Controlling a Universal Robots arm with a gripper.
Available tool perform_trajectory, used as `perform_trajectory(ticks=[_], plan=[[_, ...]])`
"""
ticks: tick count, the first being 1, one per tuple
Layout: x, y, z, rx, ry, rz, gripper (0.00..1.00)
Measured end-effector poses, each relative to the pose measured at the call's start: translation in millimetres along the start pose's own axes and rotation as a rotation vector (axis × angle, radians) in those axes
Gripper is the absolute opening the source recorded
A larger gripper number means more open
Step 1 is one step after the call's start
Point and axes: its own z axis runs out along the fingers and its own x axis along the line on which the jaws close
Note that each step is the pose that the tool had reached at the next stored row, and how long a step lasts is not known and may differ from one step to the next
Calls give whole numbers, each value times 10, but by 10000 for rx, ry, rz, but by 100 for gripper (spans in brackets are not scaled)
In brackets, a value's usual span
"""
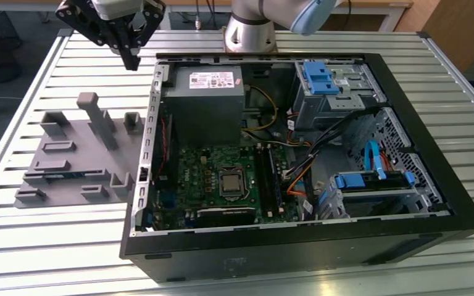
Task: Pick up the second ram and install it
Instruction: 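Reach for the second ram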
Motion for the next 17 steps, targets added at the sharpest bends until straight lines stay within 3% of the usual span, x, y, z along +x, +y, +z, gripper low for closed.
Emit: perform_trajectory(ticks=[10,11,17], plan=[[55,-4,-1,1,1,0,11],[146,-11,-3,1,1,0,11],[188,-14,-3,0,1,0,11]])
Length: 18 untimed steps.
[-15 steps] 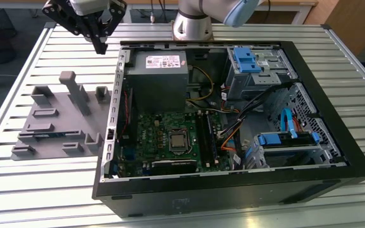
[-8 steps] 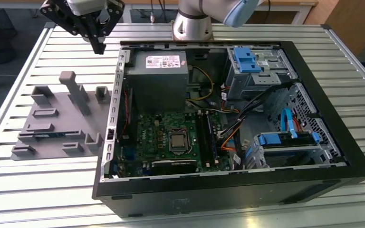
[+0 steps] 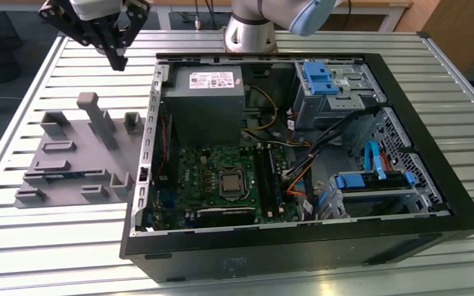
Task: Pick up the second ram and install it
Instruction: 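Reach for the second ram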
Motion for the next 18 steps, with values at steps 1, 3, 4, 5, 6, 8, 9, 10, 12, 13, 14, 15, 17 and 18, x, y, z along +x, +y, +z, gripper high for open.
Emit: perform_trajectory(ticks=[1,3,4,5,6,8,9,10,12,13,14,15,17,18], plan=[[9,-1,-1,0,0,0,11],[21,-1,0,0,-1,1,11],[22,-1,0,0,-1,0,11],[25,-2,-1,1,0,-1,11],[27,-2,-1,1,0,1,11],[95,-7,-3,0,0,1,11],[97,-7,-3,0,0,1,11],[98,-7,-2,0,-1,1,11],[101,-7,-3,1,1,1,11],[102,-8,-3,0,0,1,11],[103,-8,-3,0,0,1,11],[105,-8,-3,0,0,0,11],[108,-8,-3,0,0,1,11],[109,-8,-3,0,0,1,11]])
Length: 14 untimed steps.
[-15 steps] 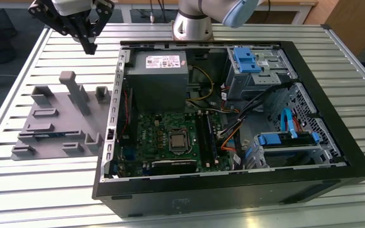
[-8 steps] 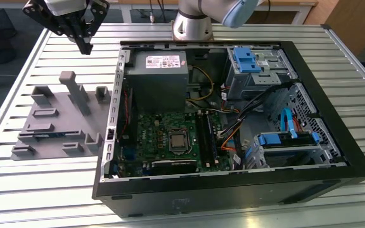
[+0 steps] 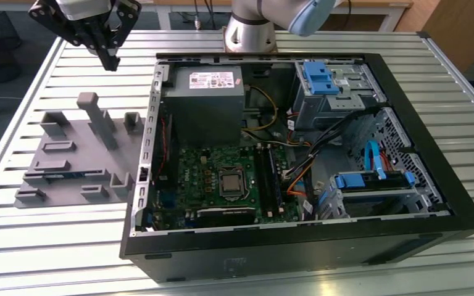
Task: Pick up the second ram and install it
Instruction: 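Reach for the second ram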
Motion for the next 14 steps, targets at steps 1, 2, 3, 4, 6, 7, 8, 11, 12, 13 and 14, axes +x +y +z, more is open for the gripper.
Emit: perform_trajectory(ticks=[1,2,3,4,6,7,8,11,12,13,14], plan=[[1,0,0,0,0,0,11],[114,-9,-3,0,0,0,11],[118,-9,-3,0,0,-1,11],[119,-9,-3,0,0,0,11],[167,-13,-4,0,0,0,11],[169,-13,-5,0,0,0,11],[170,-13,-5,0,0,0,11],[198,-15,-5,0,0,0,11],[222,-17,-6,0,0,0,11],[224,-17,-6,0,0,-1,11],[225,-17,-6,0,-1,-1,11]])
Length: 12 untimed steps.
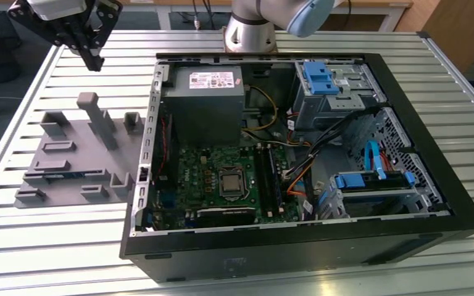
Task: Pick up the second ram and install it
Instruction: 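Reach for the second ram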
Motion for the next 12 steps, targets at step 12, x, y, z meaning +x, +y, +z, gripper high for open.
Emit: perform_trajectory(ticks=[12], plan=[[36,-2,-2,1,1,0,11]])
